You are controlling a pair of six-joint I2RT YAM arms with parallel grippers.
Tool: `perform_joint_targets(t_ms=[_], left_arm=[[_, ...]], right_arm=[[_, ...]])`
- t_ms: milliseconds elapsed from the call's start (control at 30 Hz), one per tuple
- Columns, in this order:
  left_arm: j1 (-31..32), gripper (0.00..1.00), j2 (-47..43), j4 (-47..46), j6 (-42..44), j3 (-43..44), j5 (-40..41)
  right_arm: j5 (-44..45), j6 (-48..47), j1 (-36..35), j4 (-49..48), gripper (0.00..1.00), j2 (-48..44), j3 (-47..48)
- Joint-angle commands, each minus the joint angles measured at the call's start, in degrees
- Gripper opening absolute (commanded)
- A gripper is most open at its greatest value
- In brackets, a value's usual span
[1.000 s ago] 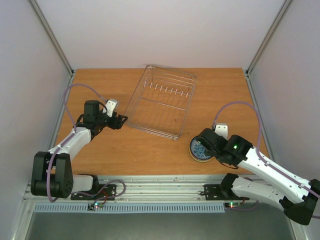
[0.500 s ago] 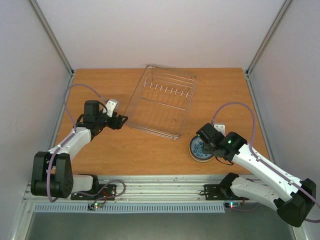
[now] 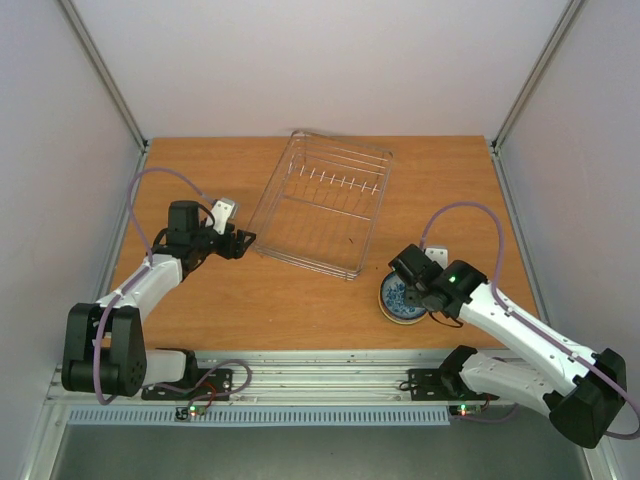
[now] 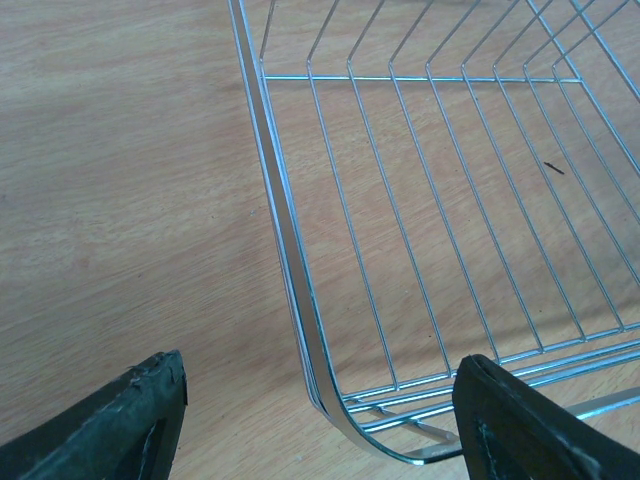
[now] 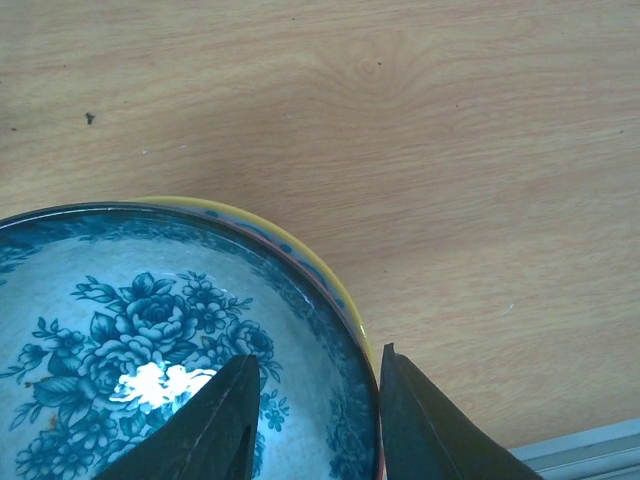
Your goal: Load the bowls into the dish rack
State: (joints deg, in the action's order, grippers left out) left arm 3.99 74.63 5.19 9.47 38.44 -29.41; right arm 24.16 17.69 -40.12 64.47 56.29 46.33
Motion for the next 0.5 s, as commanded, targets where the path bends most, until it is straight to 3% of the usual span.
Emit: perform_joint_targets(t_ms=[0, 467], left_arm=[[0.2, 0.74, -0.1, -2.0, 0.3, -0.6, -1.2], [0.2, 0.74, 0.1, -1.9, 0.3, -0.5, -0.9]], right_arm=[[2.2, -0.2, 0.4, -1.0, 0.34, 1.1, 0.7], [4.9, -5.4, 1.6, -1.4, 0.30, 3.9, 4.1]])
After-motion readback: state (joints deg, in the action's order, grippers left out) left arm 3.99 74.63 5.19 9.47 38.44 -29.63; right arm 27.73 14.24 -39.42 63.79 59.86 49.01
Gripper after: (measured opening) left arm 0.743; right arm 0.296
